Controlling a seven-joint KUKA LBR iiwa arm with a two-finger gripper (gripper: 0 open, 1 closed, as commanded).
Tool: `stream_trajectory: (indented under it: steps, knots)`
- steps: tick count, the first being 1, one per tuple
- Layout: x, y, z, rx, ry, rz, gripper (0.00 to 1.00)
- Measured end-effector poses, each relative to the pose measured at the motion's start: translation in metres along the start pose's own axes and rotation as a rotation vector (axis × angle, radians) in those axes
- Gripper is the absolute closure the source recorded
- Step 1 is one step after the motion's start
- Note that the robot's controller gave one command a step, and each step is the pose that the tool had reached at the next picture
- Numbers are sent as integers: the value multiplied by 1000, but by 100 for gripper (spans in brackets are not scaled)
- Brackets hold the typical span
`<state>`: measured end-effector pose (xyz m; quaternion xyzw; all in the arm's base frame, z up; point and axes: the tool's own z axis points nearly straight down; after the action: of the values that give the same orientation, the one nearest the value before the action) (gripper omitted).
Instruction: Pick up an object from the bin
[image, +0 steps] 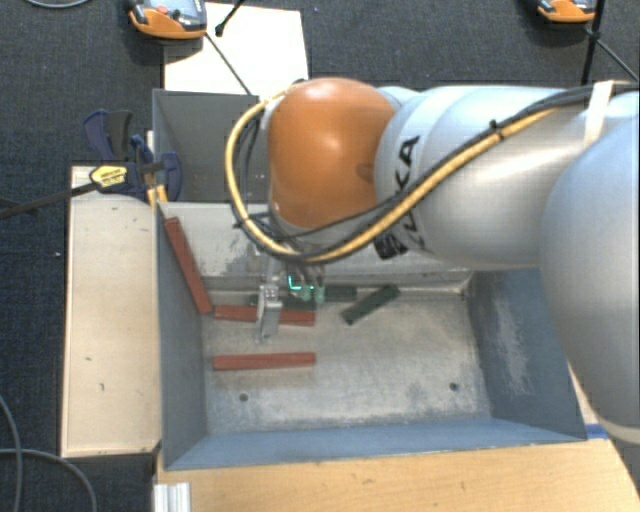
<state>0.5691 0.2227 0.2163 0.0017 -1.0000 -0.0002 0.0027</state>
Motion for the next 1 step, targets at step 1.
stream_trajectory:
  steps: [1]
  knots:
    - [-2, -1, -5, -2, -8, 4, 0]
